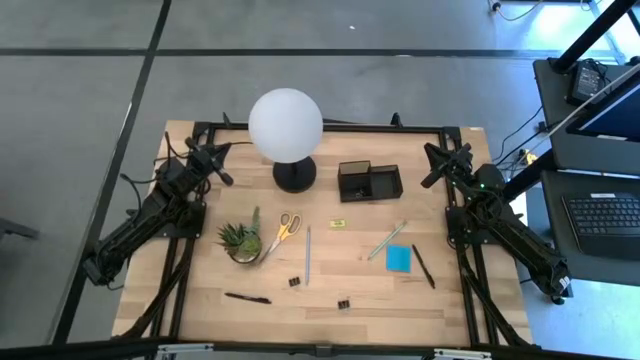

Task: Pick and place office supplies into organizer
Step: Put the light blue pencil into the desk organizer

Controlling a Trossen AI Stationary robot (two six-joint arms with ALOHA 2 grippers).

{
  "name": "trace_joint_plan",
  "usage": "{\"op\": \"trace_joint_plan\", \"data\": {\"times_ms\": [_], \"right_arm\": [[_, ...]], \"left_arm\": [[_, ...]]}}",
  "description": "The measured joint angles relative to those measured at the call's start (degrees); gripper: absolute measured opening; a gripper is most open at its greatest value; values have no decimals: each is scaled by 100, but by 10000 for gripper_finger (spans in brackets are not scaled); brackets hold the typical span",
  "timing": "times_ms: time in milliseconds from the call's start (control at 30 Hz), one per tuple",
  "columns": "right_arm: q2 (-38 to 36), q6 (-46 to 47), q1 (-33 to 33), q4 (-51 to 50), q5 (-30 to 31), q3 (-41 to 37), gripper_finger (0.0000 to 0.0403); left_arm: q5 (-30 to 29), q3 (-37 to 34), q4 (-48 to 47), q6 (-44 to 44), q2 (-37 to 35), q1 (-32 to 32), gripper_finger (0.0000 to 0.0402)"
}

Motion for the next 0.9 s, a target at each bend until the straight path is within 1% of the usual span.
{"op": "trace_joint_plan", "data": {"times_ms": [100, 233, 367, 633, 900], "right_arm": [[-1, 0, 0, 1, 0, 0, 47], [2, 0, -1, 101, 0, 0, 47], [2, 307, -1, 183, 1, 1, 47], [2, 310, -1, 183, 0, 0, 47], [2, 323, 0, 176, 0, 1, 47]], "left_arm": [[-91, -1, 34, 317, -2, 0, 6], [-97, -1, 34, 348, -1, 0, 6], [-97, 1, 34, 84, -1, 0, 6], [-97, 1, 32, -840, -2, 0, 6], [-97, 1, 32, -918, -2, 0, 6]]}}
